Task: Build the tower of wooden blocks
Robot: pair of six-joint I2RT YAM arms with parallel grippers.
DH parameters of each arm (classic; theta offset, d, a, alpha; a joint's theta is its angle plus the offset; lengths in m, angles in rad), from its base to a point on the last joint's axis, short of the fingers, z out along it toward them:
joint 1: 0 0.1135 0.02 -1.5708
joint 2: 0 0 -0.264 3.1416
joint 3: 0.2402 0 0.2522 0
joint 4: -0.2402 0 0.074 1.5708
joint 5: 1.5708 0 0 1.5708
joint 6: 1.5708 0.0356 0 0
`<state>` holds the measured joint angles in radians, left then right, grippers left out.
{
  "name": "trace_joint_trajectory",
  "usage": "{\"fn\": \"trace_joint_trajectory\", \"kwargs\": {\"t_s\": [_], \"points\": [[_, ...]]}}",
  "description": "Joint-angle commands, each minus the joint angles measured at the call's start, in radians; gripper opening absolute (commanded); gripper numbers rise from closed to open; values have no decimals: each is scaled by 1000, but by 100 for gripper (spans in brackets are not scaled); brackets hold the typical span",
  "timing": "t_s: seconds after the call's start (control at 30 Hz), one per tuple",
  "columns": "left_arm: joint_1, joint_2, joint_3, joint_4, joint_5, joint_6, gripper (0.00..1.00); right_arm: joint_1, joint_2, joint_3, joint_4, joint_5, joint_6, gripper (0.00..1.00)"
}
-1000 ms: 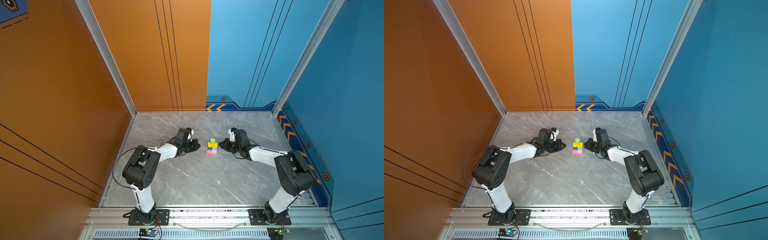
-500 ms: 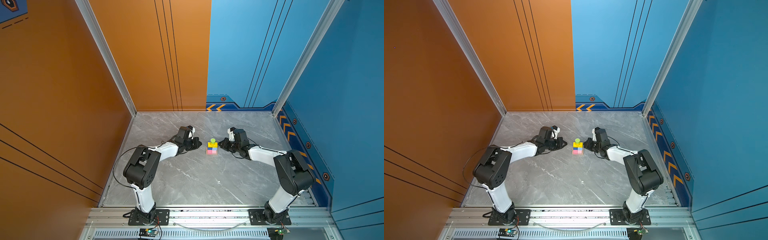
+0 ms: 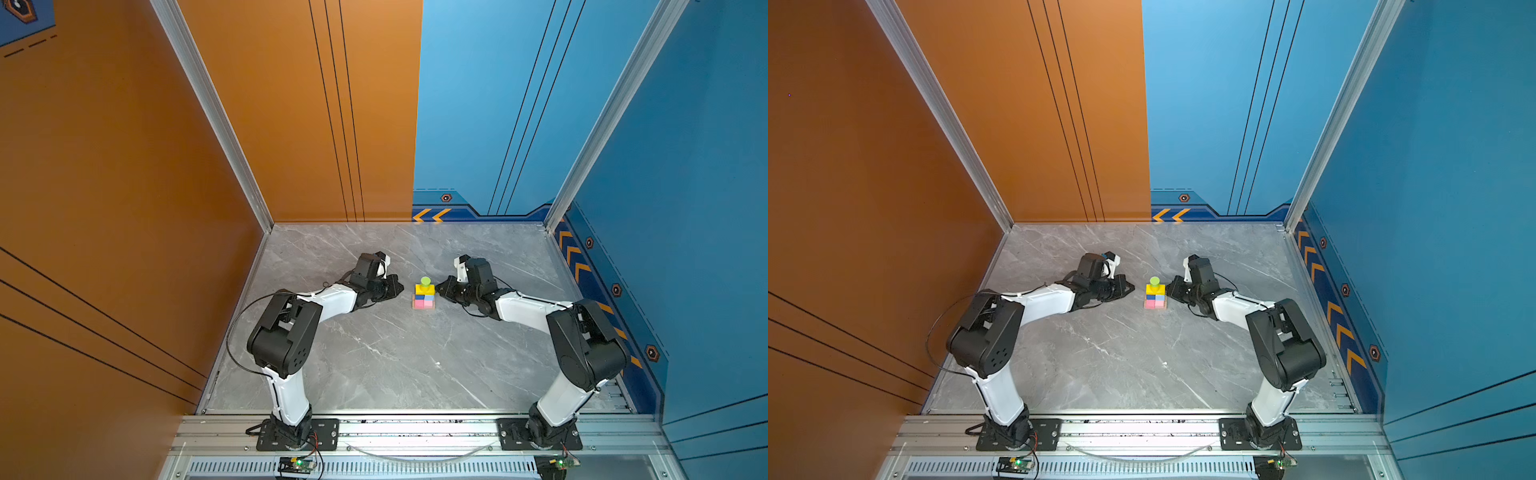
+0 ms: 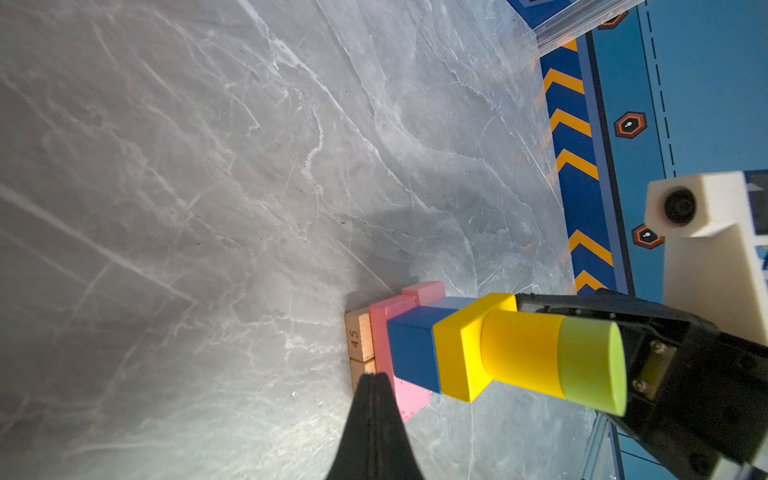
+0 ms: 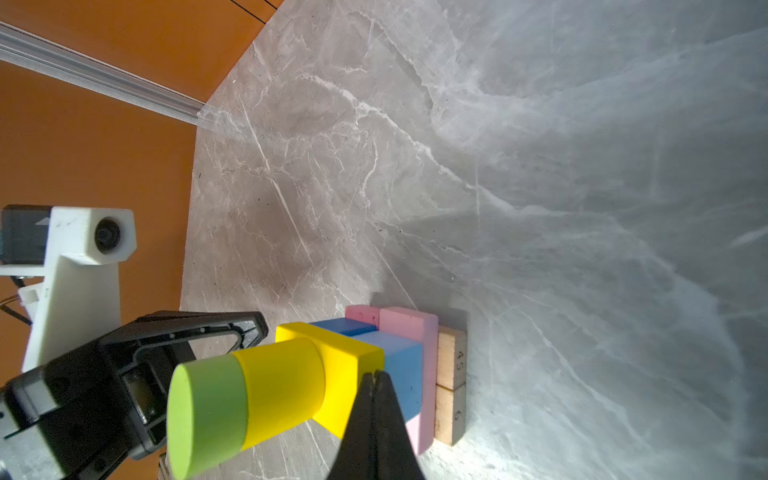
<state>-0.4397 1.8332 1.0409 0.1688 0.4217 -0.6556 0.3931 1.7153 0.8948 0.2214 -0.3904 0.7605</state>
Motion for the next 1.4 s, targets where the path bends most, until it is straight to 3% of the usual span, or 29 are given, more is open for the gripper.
{"fn": "trace_joint_trajectory", "kwargs": {"t_s": [0.0,1.37], "points": [[-6,20,28,1,27,8,0,6,17,24,10,-11,7,0],[-25,70,69,0,55,-1,0,-10,26,0,18,-1,23,0]]}}
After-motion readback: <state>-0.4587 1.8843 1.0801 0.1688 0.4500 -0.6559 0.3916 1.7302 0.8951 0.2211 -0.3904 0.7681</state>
